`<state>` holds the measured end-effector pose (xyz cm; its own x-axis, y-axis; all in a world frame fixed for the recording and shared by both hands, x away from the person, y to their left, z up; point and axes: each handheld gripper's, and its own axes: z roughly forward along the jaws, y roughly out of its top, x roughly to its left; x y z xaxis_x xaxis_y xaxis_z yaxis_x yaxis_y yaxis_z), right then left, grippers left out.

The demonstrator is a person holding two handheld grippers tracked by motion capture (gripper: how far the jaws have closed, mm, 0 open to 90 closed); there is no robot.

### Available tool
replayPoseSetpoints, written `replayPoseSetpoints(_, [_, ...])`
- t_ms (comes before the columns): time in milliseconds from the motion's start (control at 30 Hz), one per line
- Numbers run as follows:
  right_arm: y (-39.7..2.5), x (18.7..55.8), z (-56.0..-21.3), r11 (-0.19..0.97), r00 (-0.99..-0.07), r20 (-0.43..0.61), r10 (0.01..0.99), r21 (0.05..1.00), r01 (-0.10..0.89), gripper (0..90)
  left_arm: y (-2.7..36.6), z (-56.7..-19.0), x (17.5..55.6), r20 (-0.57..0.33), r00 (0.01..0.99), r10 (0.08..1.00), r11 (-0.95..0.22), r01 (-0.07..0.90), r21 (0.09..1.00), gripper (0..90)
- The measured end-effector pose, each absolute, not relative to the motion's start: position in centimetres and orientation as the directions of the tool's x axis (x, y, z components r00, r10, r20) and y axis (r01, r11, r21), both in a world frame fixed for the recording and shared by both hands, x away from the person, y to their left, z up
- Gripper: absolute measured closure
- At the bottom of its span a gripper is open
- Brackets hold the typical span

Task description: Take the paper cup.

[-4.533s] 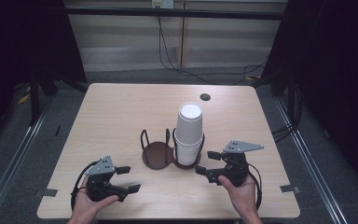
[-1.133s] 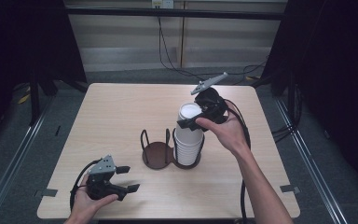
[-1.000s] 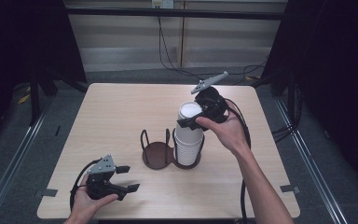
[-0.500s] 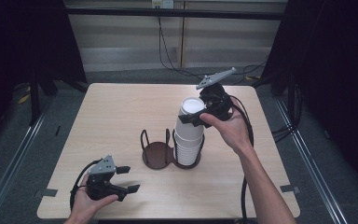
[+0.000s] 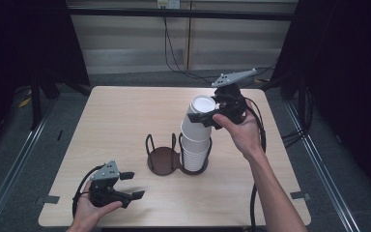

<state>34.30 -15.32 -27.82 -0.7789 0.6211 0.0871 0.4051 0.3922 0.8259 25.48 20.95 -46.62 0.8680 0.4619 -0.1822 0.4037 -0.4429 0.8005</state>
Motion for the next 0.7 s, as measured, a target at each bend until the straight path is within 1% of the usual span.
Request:
replayPoseSetpoints(367, [-16.1, 34.0, -27.3, 0.338, -0.773, 0.107, 0.625, 0.856, 0.392, 23.5, 20.8, -46.7, 25.5, -0.191, 0.866, 0.462, -0.440, 0.410, 0.799, 21.4])
replayPoseSetpoints(567, [-16.4, 33.7, -27.0, 0.292, -0.764, 0.110, 0.636, 0.881, 0.371, 23.7, 20.9, -46.7, 25.5, -0.191, 0.865, 0.463, -0.439, 0.411, 0.799, 21.4])
replayPoseSetpoints(700, [-16.9, 33.6, -27.0, 0.253, -0.758, 0.130, 0.639, 0.895, 0.367, 23.8, 20.8, -46.7, 25.5, -0.190, 0.867, 0.461, -0.439, 0.409, 0.800, 21.4])
